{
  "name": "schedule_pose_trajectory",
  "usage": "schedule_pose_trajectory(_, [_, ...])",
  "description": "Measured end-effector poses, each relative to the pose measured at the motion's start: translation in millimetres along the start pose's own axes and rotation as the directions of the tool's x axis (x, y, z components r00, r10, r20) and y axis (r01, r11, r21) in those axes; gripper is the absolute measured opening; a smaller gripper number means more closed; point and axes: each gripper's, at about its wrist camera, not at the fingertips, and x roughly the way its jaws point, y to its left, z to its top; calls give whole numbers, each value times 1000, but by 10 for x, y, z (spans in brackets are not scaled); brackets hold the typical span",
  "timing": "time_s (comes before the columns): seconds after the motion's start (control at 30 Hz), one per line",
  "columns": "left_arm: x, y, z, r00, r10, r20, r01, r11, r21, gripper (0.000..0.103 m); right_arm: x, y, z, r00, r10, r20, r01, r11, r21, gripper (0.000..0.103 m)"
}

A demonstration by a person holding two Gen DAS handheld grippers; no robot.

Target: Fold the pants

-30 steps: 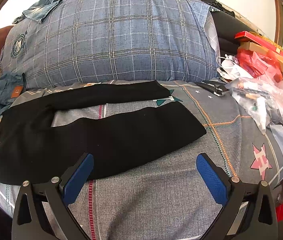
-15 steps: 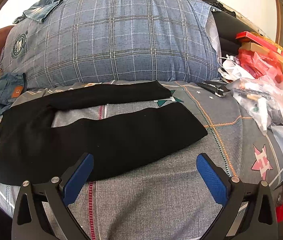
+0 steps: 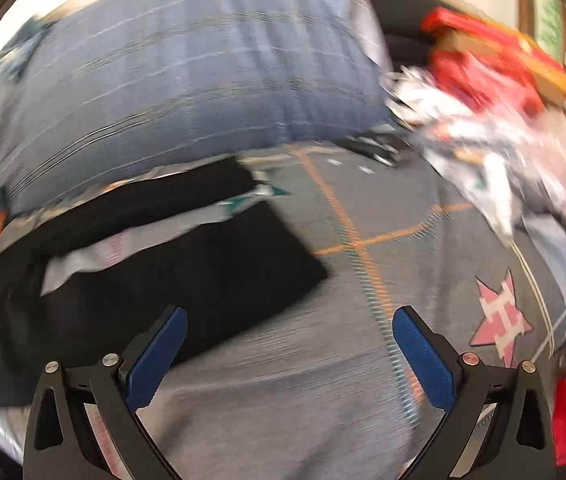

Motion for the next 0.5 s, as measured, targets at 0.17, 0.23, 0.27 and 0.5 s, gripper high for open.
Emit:
schedule_pose_trajectory(0.17, [205,61,167,997,-25,-78,19,997,-72,85,311,-247,111,998,17,-56,-12,997,80,103])
schedule_pose_trajectory(0.23, [265,94,237,995,-38,-90,28,994,-108,85,392,-241,133,997,34,-66,-28,996,87,103])
schedule_pose_trajectory(0.27, [272,104,284,996,-34,-81,25,993,-115,85,432,-227,145,996,50,-72,-43,995,92,102])
schedule_pose_trajectory(0.5, [362,93,540,999,-32,-26,28,992,-123,85,670,-28,219,985,127,-113,-117,989,92,98])
